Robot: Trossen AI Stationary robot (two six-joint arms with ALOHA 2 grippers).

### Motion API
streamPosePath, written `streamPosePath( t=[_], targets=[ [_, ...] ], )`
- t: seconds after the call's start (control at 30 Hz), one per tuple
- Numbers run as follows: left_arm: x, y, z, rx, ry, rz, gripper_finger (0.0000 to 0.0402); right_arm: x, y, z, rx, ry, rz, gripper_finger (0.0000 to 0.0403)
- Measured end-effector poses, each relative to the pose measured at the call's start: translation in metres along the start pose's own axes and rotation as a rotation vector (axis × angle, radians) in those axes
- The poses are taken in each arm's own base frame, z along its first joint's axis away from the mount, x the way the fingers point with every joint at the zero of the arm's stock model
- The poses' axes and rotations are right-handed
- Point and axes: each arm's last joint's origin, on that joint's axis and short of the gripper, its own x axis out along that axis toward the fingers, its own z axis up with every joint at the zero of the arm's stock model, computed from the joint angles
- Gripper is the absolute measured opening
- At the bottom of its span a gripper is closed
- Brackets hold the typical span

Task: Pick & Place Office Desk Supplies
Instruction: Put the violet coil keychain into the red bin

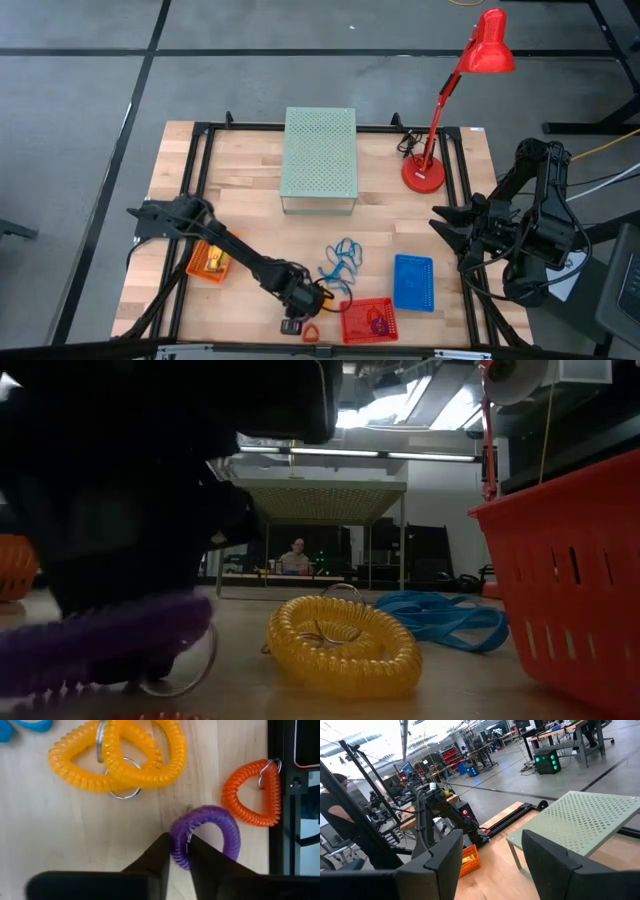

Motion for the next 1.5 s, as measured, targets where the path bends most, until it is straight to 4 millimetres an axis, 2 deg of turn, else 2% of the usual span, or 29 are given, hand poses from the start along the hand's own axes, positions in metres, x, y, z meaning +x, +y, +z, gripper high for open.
streamPosePath(
  t=[0.13,0.33,0.5,0.67,0.73,0.93,1.1,1.2,1.3,1.37,1.5],
  targets=[
    [0.000,0.006,0.004,-0.015,0.011,-0.051,0.0010,0.000,0.000,0.000,-0.003,0.000,0.000,0.0206],
    [-0.012,0.014,0.012,-0.043,-0.004,-0.128,0.0014,0.000,0.000,0.000,-0.003,0.000,0.000,0.0206],
    [-0.055,0.017,0.029,-0.041,-0.139,-0.166,0.0008,0.000,0.000,0.000,-0.003,0.000,0.000,0.0206],
    [-0.098,0.029,0.047,-0.015,-0.338,-0.159,0.0010,0.000,0.000,0.000,0.002,-0.008,0.000,0.0206],
    [-0.109,0.034,0.054,0.000,-0.412,-0.155,0.0010,0.000,0.001,0.001,0.008,-0.017,0.000,0.0206],
    [-0.117,0.054,0.069,-0.014,-0.521,-0.160,0.0008,0.000,0.005,0.001,0.060,-0.035,0.001,0.0206],
    [-0.124,0.067,0.078,-0.034,-0.596,-0.156,0.0008,0.000,0.013,-0.004,0.171,0.138,0.019,0.0206],
    [-0.131,0.069,0.086,-0.022,-0.684,-0.180,0.0008,0.003,0.020,-0.008,0.221,0.143,0.014,0.0206],
    [-0.133,0.067,0.090,-0.015,-0.736,-0.210,0.0008,0.001,0.032,-0.008,0.050,0.091,0.042,0.0206],
    [-0.132,0.066,0.090,-0.012,-0.733,-0.211,0.0008,-0.008,0.035,-0.006,-0.045,0.039,0.061,0.0206],
    [-0.126,0.060,0.089,-0.011,-0.732,-0.217,0.0007,-0.036,0.026,-0.005,-0.106,0.024,0.157,0.0206]
  ],
)
